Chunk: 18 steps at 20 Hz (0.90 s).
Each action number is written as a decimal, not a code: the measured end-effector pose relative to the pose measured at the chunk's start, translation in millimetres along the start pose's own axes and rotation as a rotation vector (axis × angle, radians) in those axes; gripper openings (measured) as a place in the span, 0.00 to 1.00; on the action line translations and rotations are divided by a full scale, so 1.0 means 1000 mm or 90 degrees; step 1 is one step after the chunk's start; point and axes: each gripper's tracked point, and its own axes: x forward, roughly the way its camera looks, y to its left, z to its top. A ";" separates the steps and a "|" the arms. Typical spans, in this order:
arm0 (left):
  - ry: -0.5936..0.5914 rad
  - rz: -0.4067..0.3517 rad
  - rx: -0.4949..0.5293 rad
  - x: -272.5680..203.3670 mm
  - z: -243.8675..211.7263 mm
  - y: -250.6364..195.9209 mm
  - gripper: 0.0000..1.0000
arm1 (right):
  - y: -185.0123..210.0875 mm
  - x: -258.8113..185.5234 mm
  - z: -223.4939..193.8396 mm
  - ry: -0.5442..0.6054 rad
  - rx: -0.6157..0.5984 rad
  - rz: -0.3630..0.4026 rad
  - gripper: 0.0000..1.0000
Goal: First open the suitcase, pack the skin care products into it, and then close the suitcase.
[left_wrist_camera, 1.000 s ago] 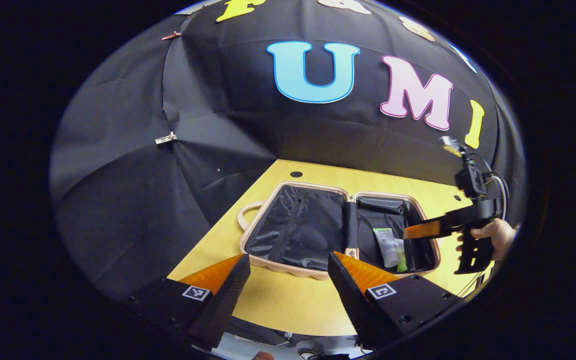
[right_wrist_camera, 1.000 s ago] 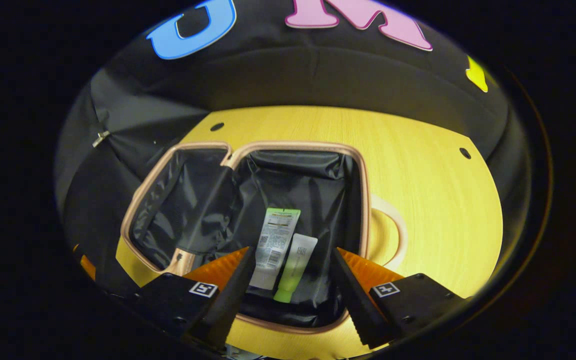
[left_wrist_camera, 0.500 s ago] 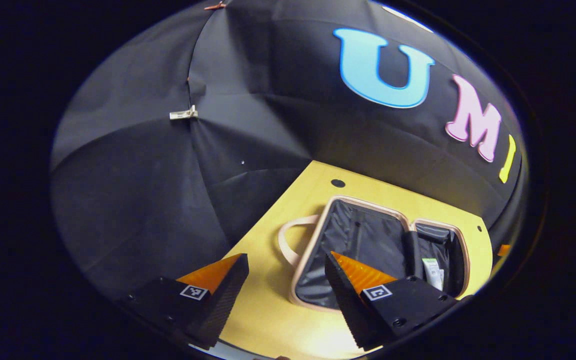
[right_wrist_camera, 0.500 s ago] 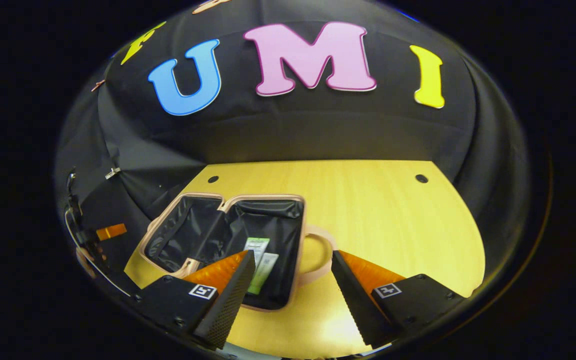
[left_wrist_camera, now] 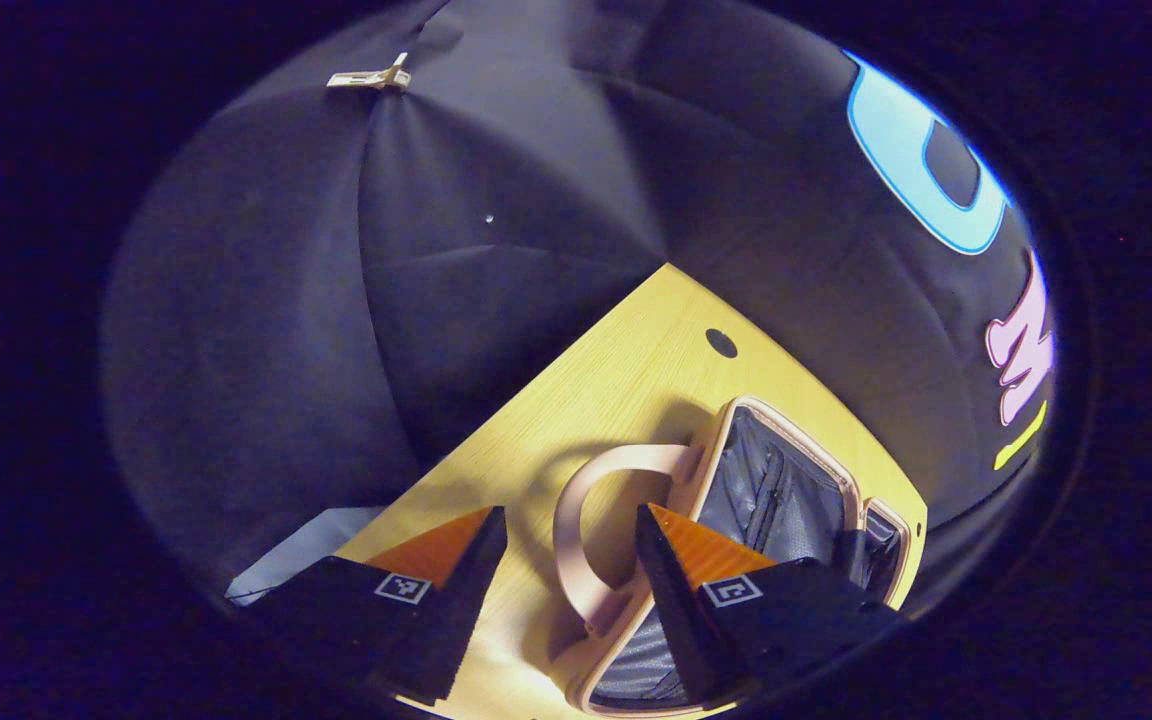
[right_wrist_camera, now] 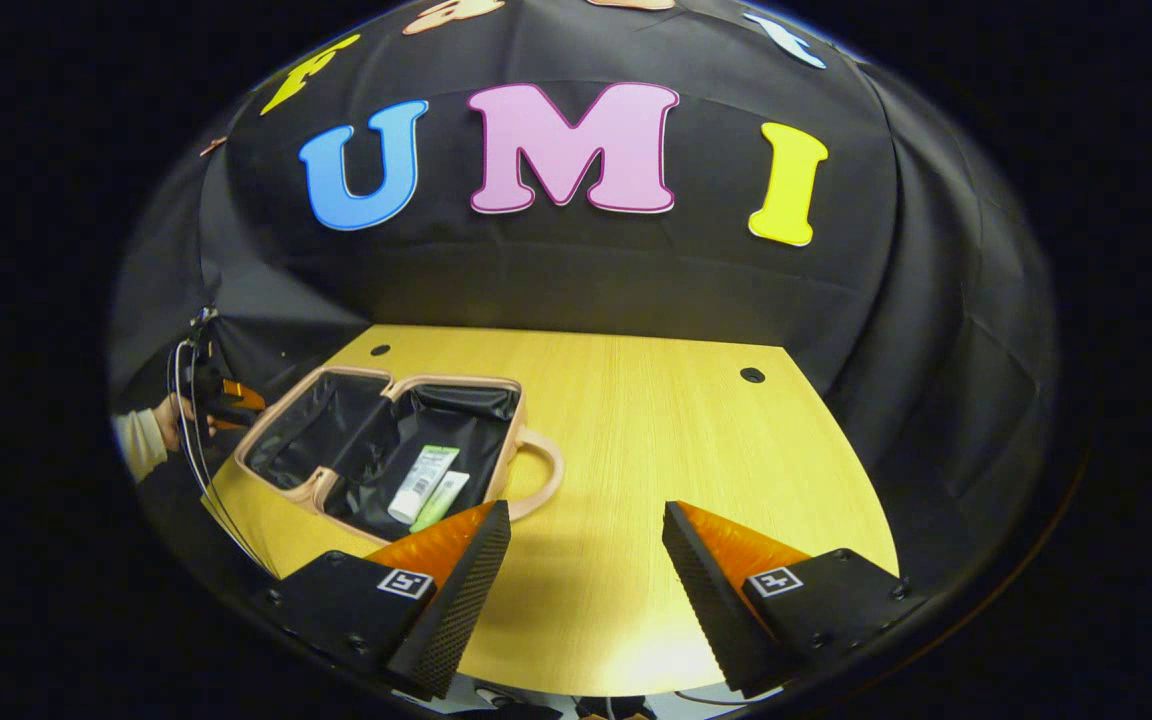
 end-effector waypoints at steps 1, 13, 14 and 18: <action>0.018 -0.005 -0.017 0.005 -0.005 -0.001 0.82 | 0.003 -0.001 -0.005 0.004 -0.004 0.004 0.98; -0.005 0.028 -0.042 -0.010 0.005 -0.010 0.14 | 0.010 0.001 -0.018 0.008 0.006 0.059 0.98; -0.023 0.031 -0.022 -0.021 0.014 -0.016 0.12 | 0.007 0.003 -0.017 0.006 0.007 0.062 0.98; -0.103 0.011 0.036 -0.097 0.052 -0.068 0.09 | -0.007 0.009 -0.009 0.004 0.015 0.079 0.98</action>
